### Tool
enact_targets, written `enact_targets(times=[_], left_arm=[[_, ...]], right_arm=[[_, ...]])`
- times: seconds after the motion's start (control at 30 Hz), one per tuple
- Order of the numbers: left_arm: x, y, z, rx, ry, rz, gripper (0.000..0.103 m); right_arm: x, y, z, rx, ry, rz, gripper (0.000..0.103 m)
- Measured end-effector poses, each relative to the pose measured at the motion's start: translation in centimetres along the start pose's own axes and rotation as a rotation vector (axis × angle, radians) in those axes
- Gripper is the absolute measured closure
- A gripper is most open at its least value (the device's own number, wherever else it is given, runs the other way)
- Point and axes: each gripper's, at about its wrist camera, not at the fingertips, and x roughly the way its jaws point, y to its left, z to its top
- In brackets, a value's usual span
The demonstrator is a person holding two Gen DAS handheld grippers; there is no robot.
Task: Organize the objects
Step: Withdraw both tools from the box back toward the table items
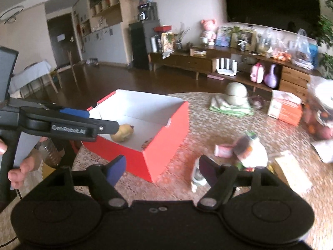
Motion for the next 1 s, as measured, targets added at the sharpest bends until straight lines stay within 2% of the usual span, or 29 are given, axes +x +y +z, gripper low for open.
enact_targets(times=[0.2,0.33,0.47,0.57,0.63,0.83,1.0], left_arm=[[-1.2,-3.0,-1.5,0.0,-0.034,-0.043,0.021],[-1.4,-5.1,-2.7,0.011,-0.051,-0.052,0.019],[-1.0,-6.8,-3.8,0.002,-0.05,-0.071,0.018],[-0.6,-8.0,-4.5,-0.005,-0.057,-0.079,0.012],[-0.2,-8.7,-5.0,-0.01,-0.067,-0.078,0.001],[1.6,-10.5,-6.0,-0.007,-0.086,-0.097,0.0],[3.8,-11.5,-6.5,-0.023,-0.076,-0.111,0.0]], right_arm=[[-3.3,-3.0,-2.4,0.067,-0.064,-0.067,0.019],[-4.7,-4.9,-4.2,0.087,-0.114,-0.164,0.019],[-5.4,-6.8,-5.9,0.097,-0.116,-0.214,0.019],[-5.8,-7.9,-7.1,0.075,-0.131,-0.278,0.019],[-5.9,-9.0,-7.5,0.084,-0.112,-0.281,0.019],[-5.8,-10.8,-8.5,-0.016,-0.064,-0.347,0.018],[-4.9,-12.7,-9.0,0.003,-0.018,-0.311,0.018]])
